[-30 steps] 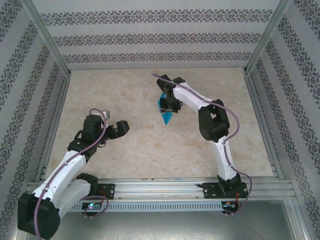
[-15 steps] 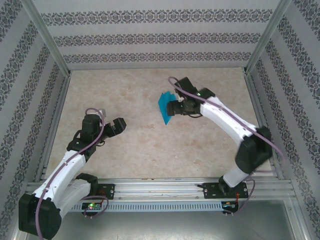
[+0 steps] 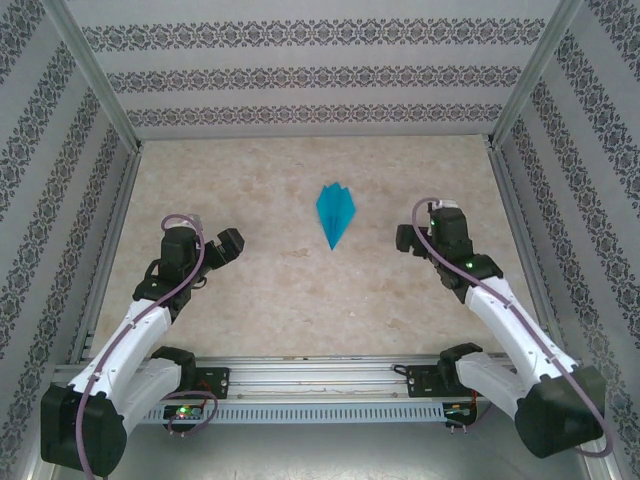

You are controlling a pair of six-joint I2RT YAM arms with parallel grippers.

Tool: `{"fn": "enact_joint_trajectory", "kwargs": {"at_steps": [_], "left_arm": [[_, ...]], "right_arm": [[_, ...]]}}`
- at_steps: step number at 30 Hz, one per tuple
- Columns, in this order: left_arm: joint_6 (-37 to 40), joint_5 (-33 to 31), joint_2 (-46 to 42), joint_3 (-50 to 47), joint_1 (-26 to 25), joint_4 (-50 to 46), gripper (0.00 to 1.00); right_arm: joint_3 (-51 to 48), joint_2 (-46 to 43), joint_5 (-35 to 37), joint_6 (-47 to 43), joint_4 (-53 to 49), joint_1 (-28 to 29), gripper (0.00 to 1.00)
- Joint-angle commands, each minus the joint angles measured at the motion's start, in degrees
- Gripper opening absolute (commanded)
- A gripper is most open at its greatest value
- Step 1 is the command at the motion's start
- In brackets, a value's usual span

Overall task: Fold a paper plane with a square sheet of paper (fold left side to right side)
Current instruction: Reset both arms

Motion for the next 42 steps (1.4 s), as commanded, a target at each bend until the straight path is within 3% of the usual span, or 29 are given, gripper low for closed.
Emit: {"fn": "enact_joint_trajectory", "kwargs": {"at_steps": [1,5,7,21,23,30,34,37,42], "left_arm": [[0.62,-2.02,0.38,1.49,1.16,0.47,1.00],[0.93,-2.60,0.65,2.18,1.38,-0.07,1.00],[1.06,-2.85,0.85,2.30,1.44,-0.16,1.00],[2.90,-3.73,1.57,3.54,2.26,-2.29,1.00],[3.29,-3.92,1.51,3.78,2.42,-2.52,1.00],[5.17,-5.00,1.50,3.96,2.93,-2.84,1.00],[8.47,-7.65,1.61,4.64,3.28,-4.18,1.00],[12.23,-10.70,1.75,4.77,3.54,-3.77,1.00],[20.12,-15.80,3.16,2.65,3.80,4.29,1.00]], "right_arm": [[-6.71,-2.27,2.84,-3.96,14.83,-2.45,0.98],[-12.57,-1.28,1.09,-3.79,24.58,-6.78,0.98],[-11.50,0.44,-1.12,-3.90,24.41,-8.86,0.98],[-17.00,18.87,-6.92,-11.57,58.45,-10.62,0.98],[-15.74,19.55,-9.16,-14.24,56.03,-10.73,0.98],[-17.00,26.76,-13.82,-16.39,67.93,-12.34,0.98],[-16.15,32.56,-12.90,-15.32,71.99,-12.69,0.98],[-14.63,31.53,-13.34,-13.80,67.26,-14.22,0.98],[-14.89,31.88,-13.27,-13.81,68.39,-14.18,0.98]]}}
